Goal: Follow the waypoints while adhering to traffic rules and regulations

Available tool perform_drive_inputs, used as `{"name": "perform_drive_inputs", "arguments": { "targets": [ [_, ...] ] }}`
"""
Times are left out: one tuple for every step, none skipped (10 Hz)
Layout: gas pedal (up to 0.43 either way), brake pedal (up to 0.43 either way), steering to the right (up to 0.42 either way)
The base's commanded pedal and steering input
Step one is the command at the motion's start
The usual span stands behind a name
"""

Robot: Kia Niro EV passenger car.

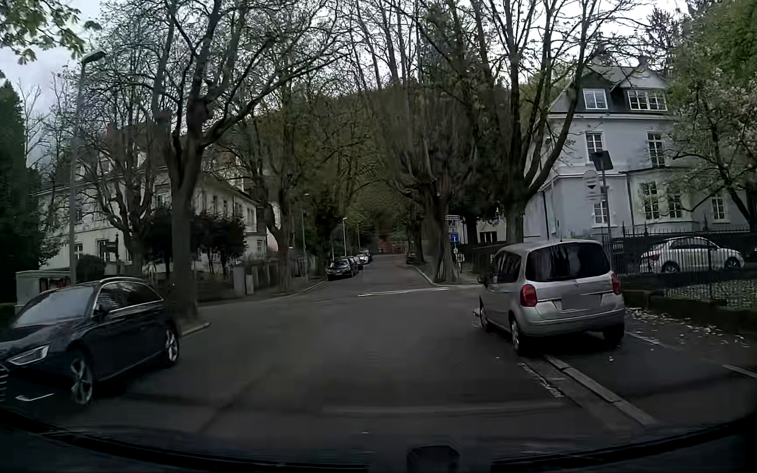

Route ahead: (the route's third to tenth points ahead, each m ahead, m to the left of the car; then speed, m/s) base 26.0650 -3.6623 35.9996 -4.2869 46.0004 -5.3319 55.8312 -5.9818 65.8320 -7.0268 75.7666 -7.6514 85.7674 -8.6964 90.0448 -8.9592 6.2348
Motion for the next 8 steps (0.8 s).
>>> {"name": "perform_drive_inputs", "arguments": {
  "targets": [
    [0.000,0.000,0.000],
    [0.000,0.018,0.000],
    [0.000,0.043,-0.001],
    [0.000,0.055,-0.001],
    [0.000,0.067,-0.001],
    [0.000,0.079,-0.002],
    [0.000,0.085,-0.002],
    [0.000,0.110,-0.002]
  ]
}}
